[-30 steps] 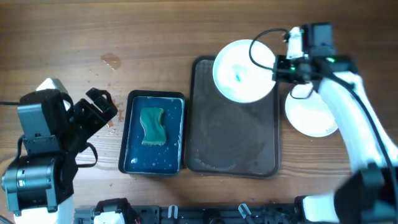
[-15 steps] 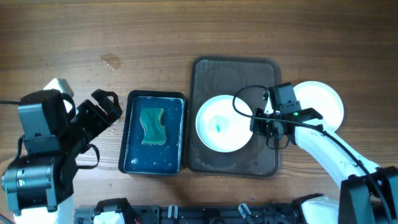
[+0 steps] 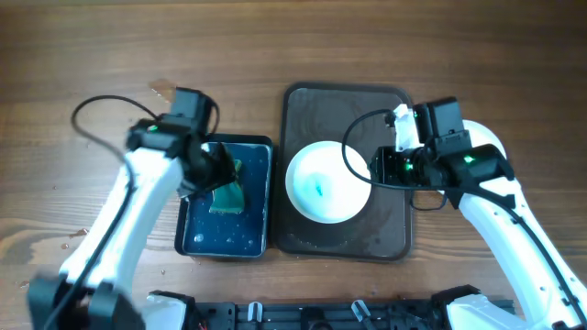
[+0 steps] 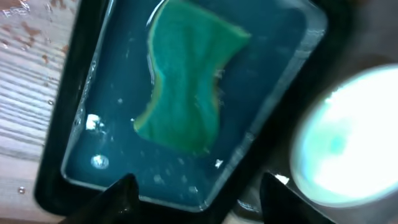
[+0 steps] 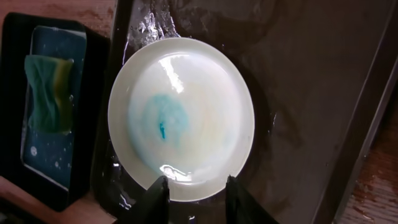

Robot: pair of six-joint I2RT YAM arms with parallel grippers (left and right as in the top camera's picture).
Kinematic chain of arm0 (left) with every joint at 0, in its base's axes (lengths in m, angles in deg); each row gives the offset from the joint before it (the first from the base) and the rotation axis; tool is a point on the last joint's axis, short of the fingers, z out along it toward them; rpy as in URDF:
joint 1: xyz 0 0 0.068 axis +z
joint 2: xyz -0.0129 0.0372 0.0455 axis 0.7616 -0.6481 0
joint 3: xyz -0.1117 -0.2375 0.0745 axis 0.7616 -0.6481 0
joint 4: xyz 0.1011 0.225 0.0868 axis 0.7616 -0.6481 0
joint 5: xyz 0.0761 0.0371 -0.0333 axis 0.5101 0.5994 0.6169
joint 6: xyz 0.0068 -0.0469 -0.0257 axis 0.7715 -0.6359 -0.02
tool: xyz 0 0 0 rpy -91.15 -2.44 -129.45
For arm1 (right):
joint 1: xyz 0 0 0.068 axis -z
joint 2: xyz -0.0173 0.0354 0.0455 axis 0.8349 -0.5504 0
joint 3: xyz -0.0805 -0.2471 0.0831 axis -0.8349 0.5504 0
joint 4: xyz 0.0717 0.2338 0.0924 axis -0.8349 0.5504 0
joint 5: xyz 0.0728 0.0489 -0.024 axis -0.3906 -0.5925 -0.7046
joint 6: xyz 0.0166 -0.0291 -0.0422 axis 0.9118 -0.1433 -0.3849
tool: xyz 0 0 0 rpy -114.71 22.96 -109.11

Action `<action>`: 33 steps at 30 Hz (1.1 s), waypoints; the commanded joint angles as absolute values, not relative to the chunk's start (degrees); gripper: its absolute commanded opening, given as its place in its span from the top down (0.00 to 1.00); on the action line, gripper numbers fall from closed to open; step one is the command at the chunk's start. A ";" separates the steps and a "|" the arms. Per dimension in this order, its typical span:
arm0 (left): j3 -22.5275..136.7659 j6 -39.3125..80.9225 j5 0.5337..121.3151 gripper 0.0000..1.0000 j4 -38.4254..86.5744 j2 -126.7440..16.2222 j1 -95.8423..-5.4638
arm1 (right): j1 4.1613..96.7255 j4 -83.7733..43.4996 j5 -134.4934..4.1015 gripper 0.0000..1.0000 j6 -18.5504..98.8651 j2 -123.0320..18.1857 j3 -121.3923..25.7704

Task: Clean dirty plates on tray and stack at the side
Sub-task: 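Grasp the green sponge in the water tray with the left gripper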

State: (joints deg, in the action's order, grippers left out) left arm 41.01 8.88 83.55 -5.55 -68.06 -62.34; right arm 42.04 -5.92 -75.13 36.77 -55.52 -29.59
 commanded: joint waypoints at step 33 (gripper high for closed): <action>43.48 9.04 89.36 0.59 1.42 -77.92 -63.32 | 42.21 -5.00 -76.11 0.66 36.92 -55.32 -30.34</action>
